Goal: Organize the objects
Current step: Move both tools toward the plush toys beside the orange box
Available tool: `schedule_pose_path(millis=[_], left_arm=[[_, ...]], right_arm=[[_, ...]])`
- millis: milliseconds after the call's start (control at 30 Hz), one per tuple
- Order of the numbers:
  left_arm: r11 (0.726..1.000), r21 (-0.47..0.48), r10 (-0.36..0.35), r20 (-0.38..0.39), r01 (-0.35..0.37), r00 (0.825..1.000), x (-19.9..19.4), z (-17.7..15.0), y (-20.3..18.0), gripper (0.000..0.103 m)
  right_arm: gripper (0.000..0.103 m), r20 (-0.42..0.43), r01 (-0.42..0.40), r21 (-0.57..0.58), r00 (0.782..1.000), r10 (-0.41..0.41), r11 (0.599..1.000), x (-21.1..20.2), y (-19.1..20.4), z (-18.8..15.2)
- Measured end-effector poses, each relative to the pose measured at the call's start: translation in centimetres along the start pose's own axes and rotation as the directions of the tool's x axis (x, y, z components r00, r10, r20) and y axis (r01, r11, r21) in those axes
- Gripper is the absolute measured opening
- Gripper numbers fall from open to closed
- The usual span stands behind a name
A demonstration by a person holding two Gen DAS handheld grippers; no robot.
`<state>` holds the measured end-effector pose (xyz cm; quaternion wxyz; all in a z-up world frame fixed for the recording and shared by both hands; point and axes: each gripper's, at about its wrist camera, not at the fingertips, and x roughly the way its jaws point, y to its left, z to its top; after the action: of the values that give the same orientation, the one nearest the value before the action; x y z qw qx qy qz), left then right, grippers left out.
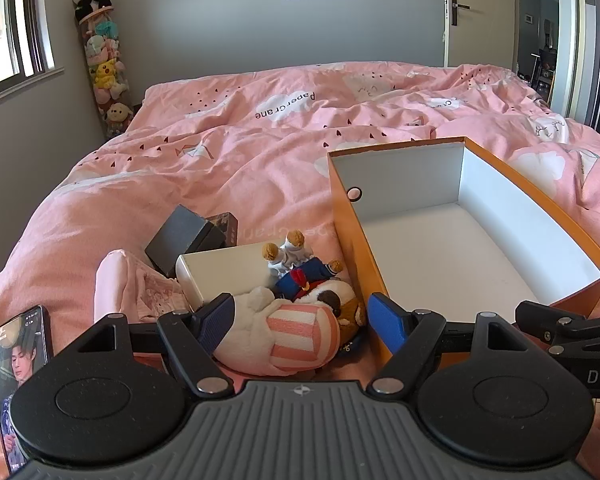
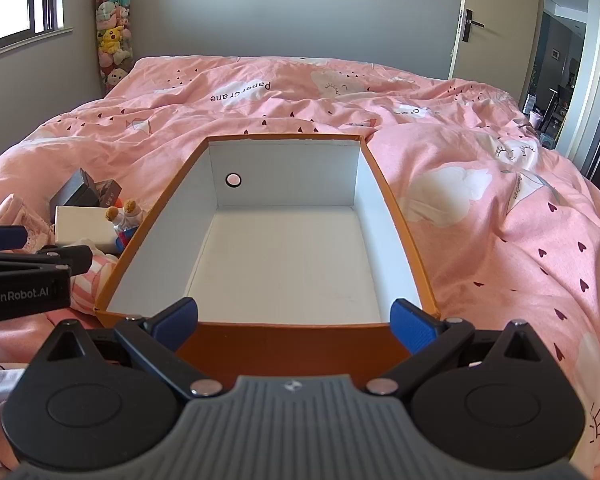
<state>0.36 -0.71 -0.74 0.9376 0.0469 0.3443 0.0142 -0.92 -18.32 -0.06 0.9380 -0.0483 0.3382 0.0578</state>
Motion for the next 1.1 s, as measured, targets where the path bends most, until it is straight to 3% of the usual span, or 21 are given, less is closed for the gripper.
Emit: schedule_pose_path(millis=[400,533,867,1100], left_arm=[[1.000,0.011,-0.011,0.006,0.011,1.000,-0.4,0.0,-0.4,0.085],[0.999,0.016,-0.050,-0.005,0.050,0.999,-0.3,-0.1,-0.4,0.075],[0.989,0.046,-0.138,-0.006,0.138,0.990,-0.5,-0.2,-0.6,0.070],[0.981,0.029,-0.190,-0.011,0.190,0.982,-0.3,0.4,0.0,0.059]], right_arm=[[0.102,0.001,0.002,0.002,1.000,-0.002,1.000,0.0,0.0,0.0],[0.102,0.001,0.005,0.001,1.000,-0.005,1.000,-0.1,-0.1,0.0],[0.102,0.016,-0.026,0.011,1.000,0.026,1.000,-0.3,-0.3,0.2],[0.101,0.061,-0.079,-0.089,0.995,0.085,0.993,0.1,0.9,1.5]])
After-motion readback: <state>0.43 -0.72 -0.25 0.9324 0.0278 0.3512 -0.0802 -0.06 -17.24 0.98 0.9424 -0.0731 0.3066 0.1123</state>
